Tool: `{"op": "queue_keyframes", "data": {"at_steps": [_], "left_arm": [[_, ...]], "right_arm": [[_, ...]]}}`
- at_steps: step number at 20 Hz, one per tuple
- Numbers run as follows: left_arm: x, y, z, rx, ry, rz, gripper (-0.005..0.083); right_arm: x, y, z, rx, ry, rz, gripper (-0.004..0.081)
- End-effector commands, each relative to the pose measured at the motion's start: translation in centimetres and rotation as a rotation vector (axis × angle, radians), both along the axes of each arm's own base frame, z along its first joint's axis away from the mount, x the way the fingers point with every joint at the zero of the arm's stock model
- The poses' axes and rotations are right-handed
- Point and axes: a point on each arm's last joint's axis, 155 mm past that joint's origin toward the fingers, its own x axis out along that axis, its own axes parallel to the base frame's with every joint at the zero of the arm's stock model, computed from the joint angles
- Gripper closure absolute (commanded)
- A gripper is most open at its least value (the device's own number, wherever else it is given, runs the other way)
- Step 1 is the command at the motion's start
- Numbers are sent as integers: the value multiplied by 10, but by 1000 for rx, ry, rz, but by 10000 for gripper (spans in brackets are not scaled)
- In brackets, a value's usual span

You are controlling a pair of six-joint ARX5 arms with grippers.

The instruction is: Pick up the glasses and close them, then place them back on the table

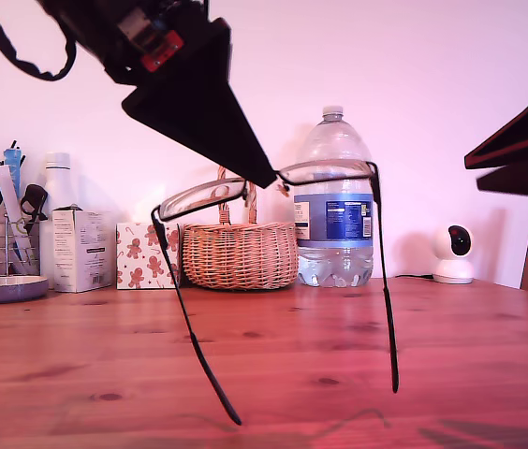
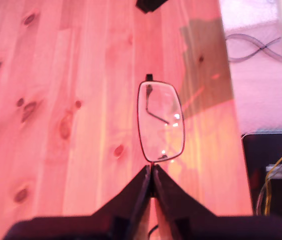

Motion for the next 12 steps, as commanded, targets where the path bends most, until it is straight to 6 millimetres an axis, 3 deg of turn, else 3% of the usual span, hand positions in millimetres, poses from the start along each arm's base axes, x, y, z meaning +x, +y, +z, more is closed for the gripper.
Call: {"op": "queue_keyframes", "data": {"at_steps": [1,8,12], "left_arm": [[3,2,8,-46,35,19,795],[21,14,25,-209,224,105,795],[23,18,29,-290,398,166,795]], "right_arm": [[1,0,1,-39,-53,12,563],[-2,21,26,-188,-274,74,515],[-1,30,22,-356,-352,97,444]]}}
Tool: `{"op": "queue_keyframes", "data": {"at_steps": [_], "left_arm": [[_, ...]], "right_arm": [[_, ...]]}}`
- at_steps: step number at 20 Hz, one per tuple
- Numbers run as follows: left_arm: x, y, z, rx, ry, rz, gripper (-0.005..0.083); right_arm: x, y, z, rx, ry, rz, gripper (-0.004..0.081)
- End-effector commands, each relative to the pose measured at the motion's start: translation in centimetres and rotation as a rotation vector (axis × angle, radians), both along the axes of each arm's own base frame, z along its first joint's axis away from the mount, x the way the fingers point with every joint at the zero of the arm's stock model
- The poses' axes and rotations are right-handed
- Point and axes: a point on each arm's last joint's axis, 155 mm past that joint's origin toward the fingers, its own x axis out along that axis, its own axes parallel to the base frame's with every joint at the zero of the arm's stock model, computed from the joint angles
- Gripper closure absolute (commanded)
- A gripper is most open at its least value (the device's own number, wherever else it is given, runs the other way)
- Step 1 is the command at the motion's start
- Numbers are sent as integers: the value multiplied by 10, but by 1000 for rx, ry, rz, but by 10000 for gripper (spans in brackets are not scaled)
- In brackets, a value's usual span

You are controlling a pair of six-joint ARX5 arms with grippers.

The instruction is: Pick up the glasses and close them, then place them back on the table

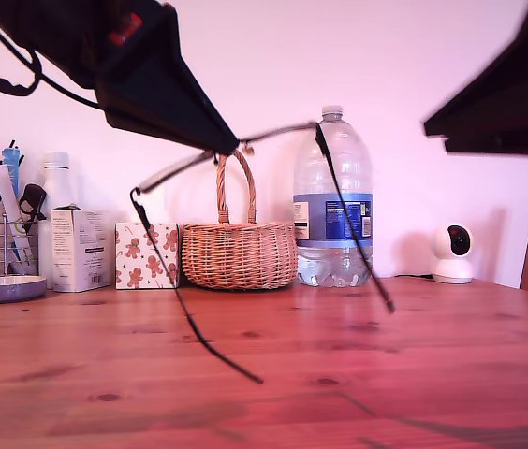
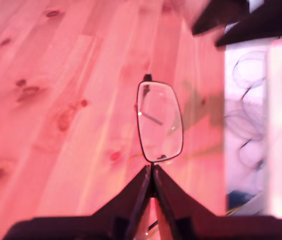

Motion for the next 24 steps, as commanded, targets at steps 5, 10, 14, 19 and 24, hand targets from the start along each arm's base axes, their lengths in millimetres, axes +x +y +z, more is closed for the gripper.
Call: {"op": "queue_keyframes", "data": {"at_steps": [5,10,14,19,24], "left_arm": [[1,-3,-17,-57,257,31,795],[3,-7,-26,-103,398,28,795],[3,-6,-23,-140,458,26,795],[8,-2,-20,-155,467,39,795],[5,-3,-17,-169,481,26,795]], "right_arm": [[6,6,-36,-175,45,-3,431],[10,17,-46,-255,88,28,431],[18,25,-55,-318,150,42,431],[18,38,-79,-388,293,104,435],[18,48,-84,-394,347,145,435]]}}
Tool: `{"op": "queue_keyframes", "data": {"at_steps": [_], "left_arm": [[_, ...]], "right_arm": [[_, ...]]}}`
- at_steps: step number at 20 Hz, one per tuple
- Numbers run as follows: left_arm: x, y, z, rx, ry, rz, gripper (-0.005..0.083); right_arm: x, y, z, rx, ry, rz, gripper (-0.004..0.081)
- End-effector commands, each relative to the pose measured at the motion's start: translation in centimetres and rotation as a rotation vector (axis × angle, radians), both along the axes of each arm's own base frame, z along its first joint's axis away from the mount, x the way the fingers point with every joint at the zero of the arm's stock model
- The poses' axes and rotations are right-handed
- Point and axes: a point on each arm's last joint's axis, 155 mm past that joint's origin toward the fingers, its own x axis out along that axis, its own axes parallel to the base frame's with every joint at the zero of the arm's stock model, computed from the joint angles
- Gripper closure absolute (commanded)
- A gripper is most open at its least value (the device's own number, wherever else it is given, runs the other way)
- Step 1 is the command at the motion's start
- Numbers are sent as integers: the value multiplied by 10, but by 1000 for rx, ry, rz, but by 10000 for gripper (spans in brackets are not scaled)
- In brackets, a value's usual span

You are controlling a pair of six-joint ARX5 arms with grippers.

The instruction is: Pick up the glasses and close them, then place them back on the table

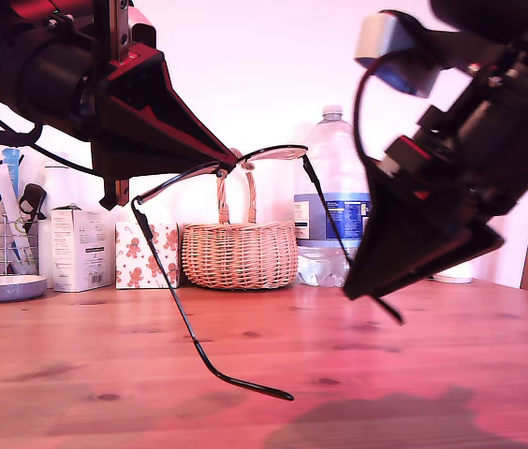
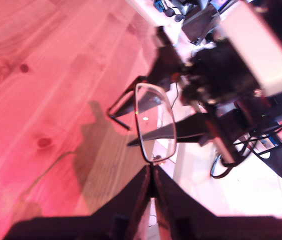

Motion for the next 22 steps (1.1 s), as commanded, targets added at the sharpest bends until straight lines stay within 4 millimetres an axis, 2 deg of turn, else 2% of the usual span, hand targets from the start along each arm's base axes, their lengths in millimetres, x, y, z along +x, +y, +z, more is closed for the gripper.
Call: {"op": "queue_keyframes", "data": {"at_steps": [1,5,7,9,11,16,22], "left_arm": [[2,-2,-1,-9,3,-6,795],[4,-3,1,-16,-9,-6,795],[3,-2,0,-13,-4,-4,795],[4,-1,-1,-10,0,1,795],[6,2,-2,-5,6,12,795],[14,10,-2,-2,13,42,795],[1,5,11,-75,51,-18,795]], "right_arm": [[0,10,10,39,6,21,435],[0,16,19,74,14,30,436],[8,9,18,42,-18,-10,433],[18,2,21,9,-67,-46,387],[20,3,26,-3,-85,-33,356],[26,-4,33,-73,-121,-33,353],[30,-5,32,-78,-128,-26,347]]}}
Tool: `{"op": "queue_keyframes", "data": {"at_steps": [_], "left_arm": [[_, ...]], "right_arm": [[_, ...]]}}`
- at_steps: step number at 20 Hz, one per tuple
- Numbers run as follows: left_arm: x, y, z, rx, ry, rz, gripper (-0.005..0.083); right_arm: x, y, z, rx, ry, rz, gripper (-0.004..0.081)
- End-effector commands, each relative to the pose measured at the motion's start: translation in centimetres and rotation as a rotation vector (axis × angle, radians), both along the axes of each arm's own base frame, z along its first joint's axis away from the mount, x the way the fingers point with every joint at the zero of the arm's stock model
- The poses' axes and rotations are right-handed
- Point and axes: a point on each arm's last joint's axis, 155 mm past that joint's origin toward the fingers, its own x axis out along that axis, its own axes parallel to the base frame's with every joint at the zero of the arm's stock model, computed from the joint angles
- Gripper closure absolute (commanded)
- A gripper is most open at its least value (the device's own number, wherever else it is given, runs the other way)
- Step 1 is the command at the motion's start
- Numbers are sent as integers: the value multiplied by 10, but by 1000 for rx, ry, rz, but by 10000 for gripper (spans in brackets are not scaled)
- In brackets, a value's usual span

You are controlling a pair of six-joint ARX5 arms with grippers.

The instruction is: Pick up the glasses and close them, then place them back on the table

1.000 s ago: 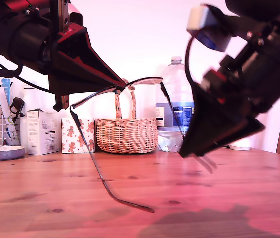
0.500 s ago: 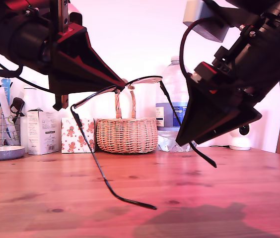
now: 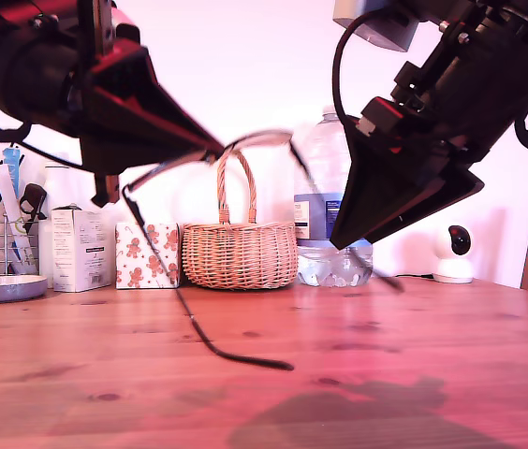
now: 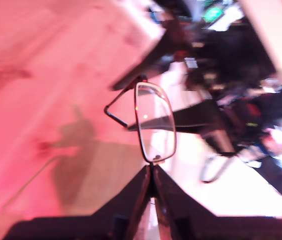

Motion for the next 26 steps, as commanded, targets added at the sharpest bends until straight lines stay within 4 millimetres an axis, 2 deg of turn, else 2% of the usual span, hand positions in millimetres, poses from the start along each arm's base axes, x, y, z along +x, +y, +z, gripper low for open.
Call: {"op": "queue_keyframes", "data": {"at_steps": [1,5,10,26], "left_arm": [[-3,-2,1,-19,21,-21,795],[-6,-3,4,-38,29,-36,795],[-5,-3,5,-39,24,-36,795],[-1,-6,9,-56,10,-31,795]], "right_arm": [[6,-4,0,3,-2,-18,347],[7,-13,-4,7,36,-38,347],[-3,-1,-2,85,109,-34,349],[-30,36,7,176,162,41,365]]}}
